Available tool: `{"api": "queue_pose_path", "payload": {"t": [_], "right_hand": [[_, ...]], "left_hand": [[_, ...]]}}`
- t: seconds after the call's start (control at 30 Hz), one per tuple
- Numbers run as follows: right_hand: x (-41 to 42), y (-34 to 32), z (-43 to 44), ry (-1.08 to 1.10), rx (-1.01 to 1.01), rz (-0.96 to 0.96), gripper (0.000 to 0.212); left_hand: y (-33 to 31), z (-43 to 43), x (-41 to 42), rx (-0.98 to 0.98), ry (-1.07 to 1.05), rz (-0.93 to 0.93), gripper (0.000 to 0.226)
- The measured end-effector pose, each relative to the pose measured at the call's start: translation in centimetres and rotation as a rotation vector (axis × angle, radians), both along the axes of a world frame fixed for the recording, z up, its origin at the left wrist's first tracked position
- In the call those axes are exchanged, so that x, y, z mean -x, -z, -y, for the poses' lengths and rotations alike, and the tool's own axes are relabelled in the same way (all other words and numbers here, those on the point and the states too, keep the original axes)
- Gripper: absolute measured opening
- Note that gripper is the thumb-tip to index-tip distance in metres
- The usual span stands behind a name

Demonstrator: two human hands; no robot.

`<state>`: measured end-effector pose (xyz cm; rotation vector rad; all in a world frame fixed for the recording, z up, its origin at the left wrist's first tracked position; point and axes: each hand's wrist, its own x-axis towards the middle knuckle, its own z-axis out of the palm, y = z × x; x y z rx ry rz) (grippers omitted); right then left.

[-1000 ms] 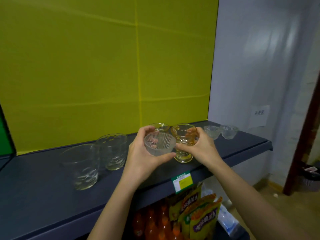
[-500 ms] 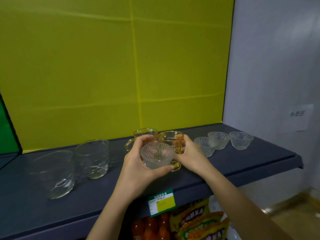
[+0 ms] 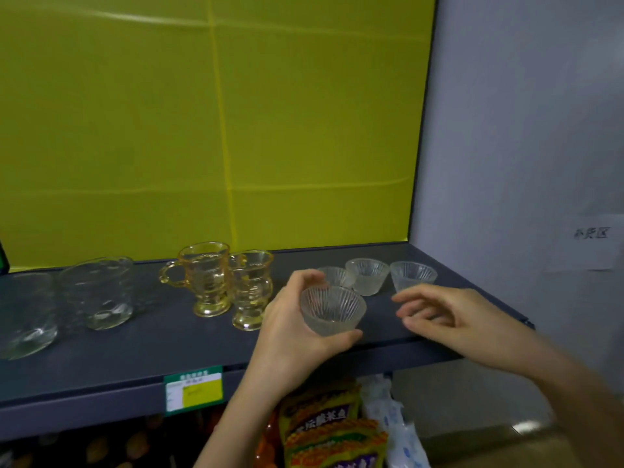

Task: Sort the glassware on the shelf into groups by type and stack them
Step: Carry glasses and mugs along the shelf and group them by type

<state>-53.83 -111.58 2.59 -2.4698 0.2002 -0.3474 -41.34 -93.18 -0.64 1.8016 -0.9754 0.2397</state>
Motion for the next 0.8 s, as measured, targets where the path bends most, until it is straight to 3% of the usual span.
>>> {"api": "queue_pose_path", "payload": {"t": [0.3,0.53,0.8], "right_hand": [[2.7,0.3,5.5,0.021,0.213,-0.081,0.021],[1.8,0.0,6.4,-0.030,0.261,-0.091,0.024],[0.6,-0.5,6.3,-0.069,0.319,-0.062,0.032]], "left_hand": [[1.8,8.4,1.1,-0.120,-0.131,0.047,0.068],[2.0,10.0,0.9,-0.182,-0.209,0.094,0.066],[1.6,10.5,1.4,-0.377,-0.319,0.175,0.067]]}}
